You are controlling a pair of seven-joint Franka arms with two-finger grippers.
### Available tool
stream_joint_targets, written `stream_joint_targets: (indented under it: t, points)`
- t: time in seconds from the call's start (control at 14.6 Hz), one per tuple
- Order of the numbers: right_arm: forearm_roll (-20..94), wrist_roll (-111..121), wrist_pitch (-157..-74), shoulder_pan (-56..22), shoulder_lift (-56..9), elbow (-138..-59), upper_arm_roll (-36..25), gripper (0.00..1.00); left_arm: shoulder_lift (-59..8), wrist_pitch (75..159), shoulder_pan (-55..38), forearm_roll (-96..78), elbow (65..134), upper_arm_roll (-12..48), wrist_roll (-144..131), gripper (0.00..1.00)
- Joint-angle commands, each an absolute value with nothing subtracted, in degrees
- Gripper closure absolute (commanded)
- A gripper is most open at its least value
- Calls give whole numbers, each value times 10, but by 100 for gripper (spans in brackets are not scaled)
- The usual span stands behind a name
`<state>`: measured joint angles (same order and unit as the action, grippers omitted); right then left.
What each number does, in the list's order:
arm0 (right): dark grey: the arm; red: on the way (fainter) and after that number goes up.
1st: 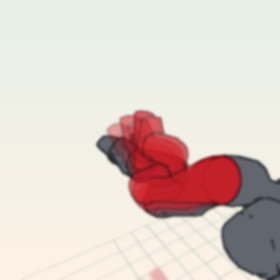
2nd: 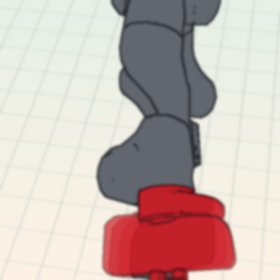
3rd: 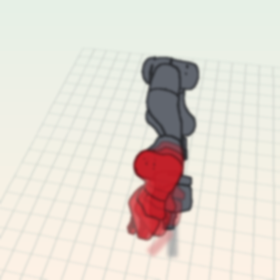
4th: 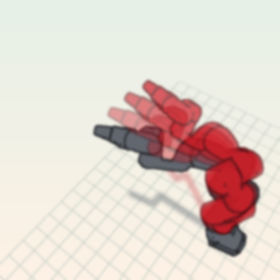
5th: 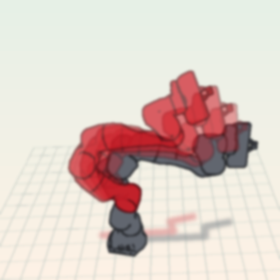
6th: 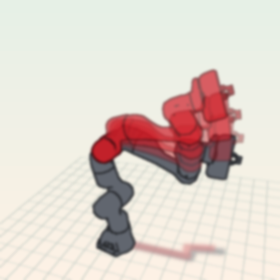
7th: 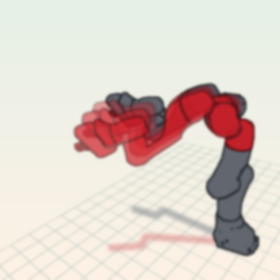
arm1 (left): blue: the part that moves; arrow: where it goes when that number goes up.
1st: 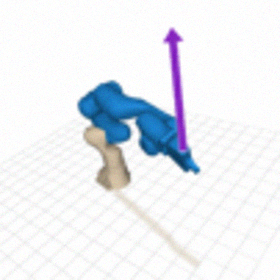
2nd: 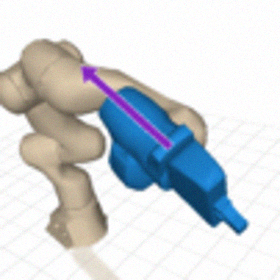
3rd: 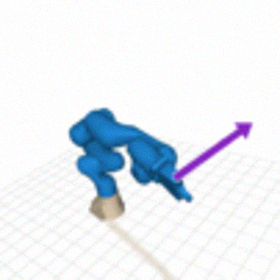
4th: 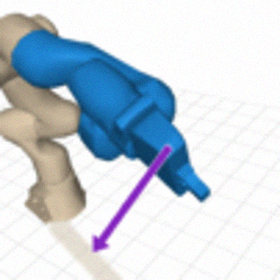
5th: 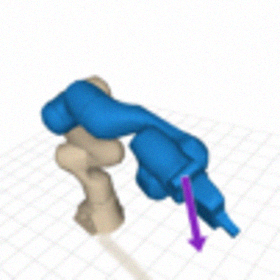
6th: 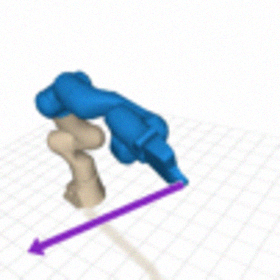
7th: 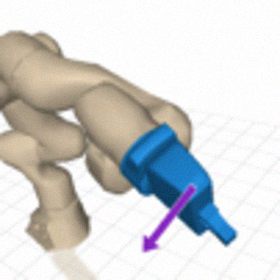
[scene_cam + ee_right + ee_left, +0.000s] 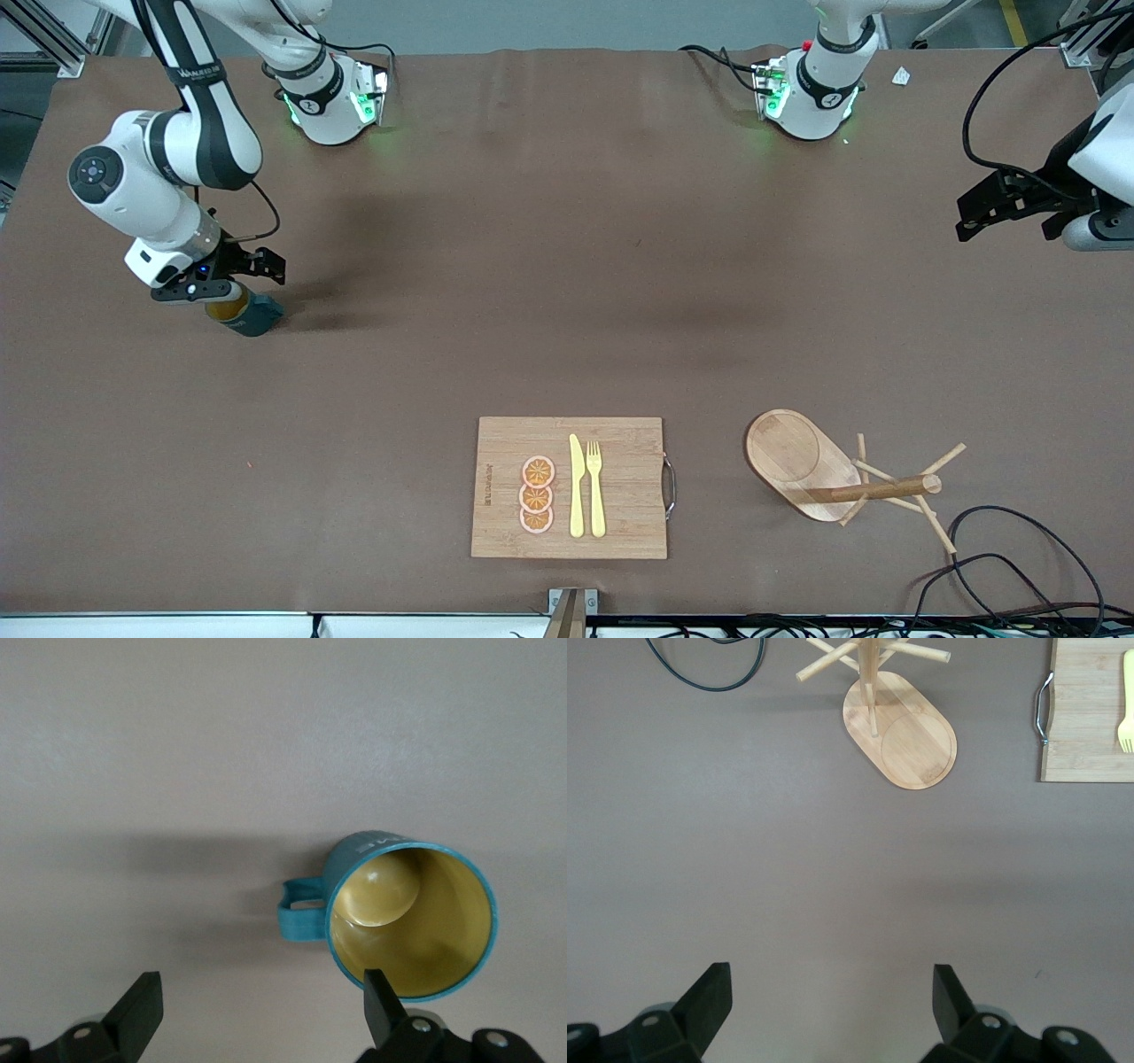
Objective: Pass cup and hang on rack
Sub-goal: 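Lower the right gripper and close it on the teal mug rim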
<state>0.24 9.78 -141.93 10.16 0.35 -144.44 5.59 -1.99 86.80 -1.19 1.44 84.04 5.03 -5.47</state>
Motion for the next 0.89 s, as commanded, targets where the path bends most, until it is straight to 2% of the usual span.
stream_joint_targets:
  t: [0.0, 0.34, 0.82]
  points:
    - [-45, 105, -1430, 110, -9, -1449, 61, 0, -25, 861, -10, 12, 832, 51, -52, 0]
    - [-127, 125, -1435, 107, -16, -1449, 62, 0, -34, 862, -10, 10, 831, 52, -54, 0]
    - [-130, 339, -1439, 112, -11, -1447, 62, 0, -37, 863, -15, 8, 829, 52, -62, 0]
